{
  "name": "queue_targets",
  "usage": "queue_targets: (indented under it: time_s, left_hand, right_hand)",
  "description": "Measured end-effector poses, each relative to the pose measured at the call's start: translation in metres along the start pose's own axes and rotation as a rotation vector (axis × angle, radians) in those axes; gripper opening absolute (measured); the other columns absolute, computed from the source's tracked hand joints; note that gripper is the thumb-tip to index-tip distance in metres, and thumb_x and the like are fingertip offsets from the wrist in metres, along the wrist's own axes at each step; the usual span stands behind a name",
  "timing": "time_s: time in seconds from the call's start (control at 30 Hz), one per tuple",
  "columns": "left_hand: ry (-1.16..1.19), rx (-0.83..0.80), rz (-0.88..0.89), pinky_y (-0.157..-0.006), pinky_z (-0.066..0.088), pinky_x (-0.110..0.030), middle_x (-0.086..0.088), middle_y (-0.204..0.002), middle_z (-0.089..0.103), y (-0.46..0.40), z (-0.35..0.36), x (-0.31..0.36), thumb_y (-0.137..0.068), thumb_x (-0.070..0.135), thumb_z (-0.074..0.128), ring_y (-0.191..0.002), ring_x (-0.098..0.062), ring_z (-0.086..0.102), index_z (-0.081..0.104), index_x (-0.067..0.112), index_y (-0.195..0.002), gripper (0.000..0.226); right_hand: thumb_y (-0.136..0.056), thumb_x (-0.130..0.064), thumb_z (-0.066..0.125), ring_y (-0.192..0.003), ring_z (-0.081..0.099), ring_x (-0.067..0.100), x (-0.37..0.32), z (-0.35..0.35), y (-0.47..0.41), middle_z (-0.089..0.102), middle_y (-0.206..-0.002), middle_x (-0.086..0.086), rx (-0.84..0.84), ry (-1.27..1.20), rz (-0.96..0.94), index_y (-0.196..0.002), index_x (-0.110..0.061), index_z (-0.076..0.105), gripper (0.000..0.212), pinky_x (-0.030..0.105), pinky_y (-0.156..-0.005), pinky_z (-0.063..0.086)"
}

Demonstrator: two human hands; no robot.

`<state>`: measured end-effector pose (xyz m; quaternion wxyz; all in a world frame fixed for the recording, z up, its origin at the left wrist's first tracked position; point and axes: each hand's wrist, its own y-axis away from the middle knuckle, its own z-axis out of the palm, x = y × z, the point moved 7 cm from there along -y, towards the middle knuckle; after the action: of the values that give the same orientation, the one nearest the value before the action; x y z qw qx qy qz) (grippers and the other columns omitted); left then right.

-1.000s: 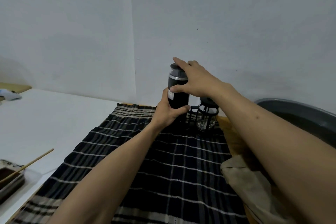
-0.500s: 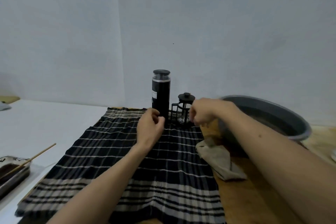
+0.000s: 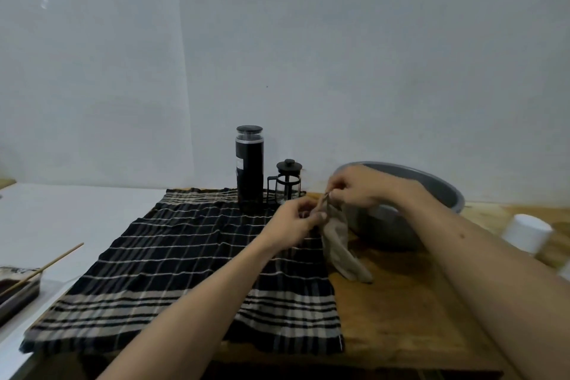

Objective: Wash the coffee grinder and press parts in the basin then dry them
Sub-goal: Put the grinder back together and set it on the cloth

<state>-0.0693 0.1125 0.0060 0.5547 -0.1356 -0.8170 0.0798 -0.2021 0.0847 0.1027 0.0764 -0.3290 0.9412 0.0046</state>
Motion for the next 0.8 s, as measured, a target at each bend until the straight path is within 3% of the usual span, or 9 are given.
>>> queue_targets:
  time_s: [0.07,0.2,0.33,0.4,0.53,0.6,0.67,0.73,0.8]
  left_hand:
    - [0.039,0.06,0.038,-0.093,0.059,-0.039,0.0,-0.1,0.078,-0.003,-0.006,0.02,-0.1,0.022,0.066,-0.097,-0.014,0.073,0.074,0.022,-0.106,0.01]
    - [-0.265,0.109,0.167,-0.079,0.057,-0.029,0.007,-0.089,0.075,-0.007,-0.027,0.066,-0.101,0.029,0.064,-0.087,-0.008,0.069,0.075,0.024,-0.104,0.012]
    - [-0.411,0.072,0.189,-0.084,0.056,-0.031,0.007,-0.095,0.075,-0.009,-0.052,0.092,-0.095,0.029,0.071,-0.093,-0.01,0.068,0.076,0.023,-0.102,0.01]
    - [-0.419,0.042,0.153,-0.081,0.056,-0.032,0.003,-0.094,0.075,-0.008,-0.06,0.097,-0.089,0.024,0.077,-0.091,-0.014,0.069,0.073,0.021,-0.096,0.008]
    - [-0.233,0.006,0.016,-0.055,0.049,-0.027,0.0,-0.071,0.063,-0.001,-0.067,0.097,-0.079,0.014,0.088,-0.066,-0.015,0.061,0.06,0.013,-0.081,0.029]
    - [-0.107,0.015,-0.031,-0.056,0.049,-0.023,-0.002,-0.073,0.062,0.002,-0.072,0.094,-0.077,0.018,0.091,-0.066,-0.011,0.061,0.06,0.012,-0.08,0.032]
    - [0.045,0.086,-0.029,-0.057,0.048,-0.02,-0.005,-0.075,0.063,0.003,-0.083,0.093,-0.079,0.016,0.088,-0.067,-0.011,0.06,0.058,0.013,-0.075,0.031]
    - [0.166,0.237,-0.022,-0.056,0.046,-0.021,-0.003,-0.077,0.061,0.001,-0.103,0.09,-0.08,0.011,0.086,-0.063,-0.008,0.059,0.053,0.016,-0.069,0.036]
    - [0.197,0.348,-0.024,-0.055,0.042,-0.021,0.0,-0.081,0.06,0.001,-0.116,0.092,-0.082,0.009,0.085,-0.065,-0.007,0.057,0.053,0.016,-0.07,0.034]
  right_hand:
    - [-0.093,-0.037,0.051,-0.083,0.064,0.014,0.005,-0.017,0.014,0.069,-0.089,-0.01,0.04,-0.014,0.016,-0.088,-0.031,0.067,0.017,0.033,-0.074,0.052]
    - [-0.093,-0.048,0.047,-0.084,0.061,0.021,0.012,-0.029,0.037,0.068,-0.092,-0.001,0.123,-0.125,0.025,-0.09,-0.024,0.064,0.029,0.039,-0.075,0.05]
    - [-0.091,-0.024,0.067,-0.08,0.072,0.021,0.02,-0.023,0.044,0.075,-0.089,0.005,0.122,-0.47,0.003,-0.098,-0.016,0.065,0.011,0.037,-0.074,0.058]
    - [-0.091,-0.011,0.067,-0.079,0.075,0.024,0.02,-0.022,0.044,0.077,-0.089,0.011,0.117,-0.625,-0.013,-0.102,-0.011,0.065,0.011,0.04,-0.076,0.062]
    - [-0.097,-0.014,0.059,-0.078,0.072,0.023,0.016,-0.032,0.037,0.076,-0.086,0.006,0.273,-0.676,0.009,-0.096,-0.017,0.073,0.014,0.041,-0.076,0.062]
    - [-0.098,-0.021,0.057,-0.086,0.071,0.023,0.016,-0.039,0.033,0.075,-0.088,-0.002,0.375,-0.6,0.036,-0.092,-0.023,0.076,0.02,0.044,-0.083,0.061]
    - [-0.098,-0.02,0.055,-0.094,0.068,0.016,0.013,-0.046,0.031,0.075,-0.094,-0.005,0.431,-0.567,0.03,-0.091,-0.022,0.077,0.023,0.037,-0.088,0.056]
    - [-0.098,-0.012,0.052,-0.092,0.068,0.013,0.009,-0.052,0.033,0.076,-0.096,0.0,0.463,-0.683,-0.004,-0.089,-0.012,0.077,0.027,0.031,-0.089,0.055]
    - [-0.096,-0.005,0.048,-0.083,0.068,0.016,0.006,-0.051,0.033,0.075,-0.092,0.002,0.411,-0.915,-0.049,-0.082,-0.008,0.073,0.029,0.028,-0.078,0.057]
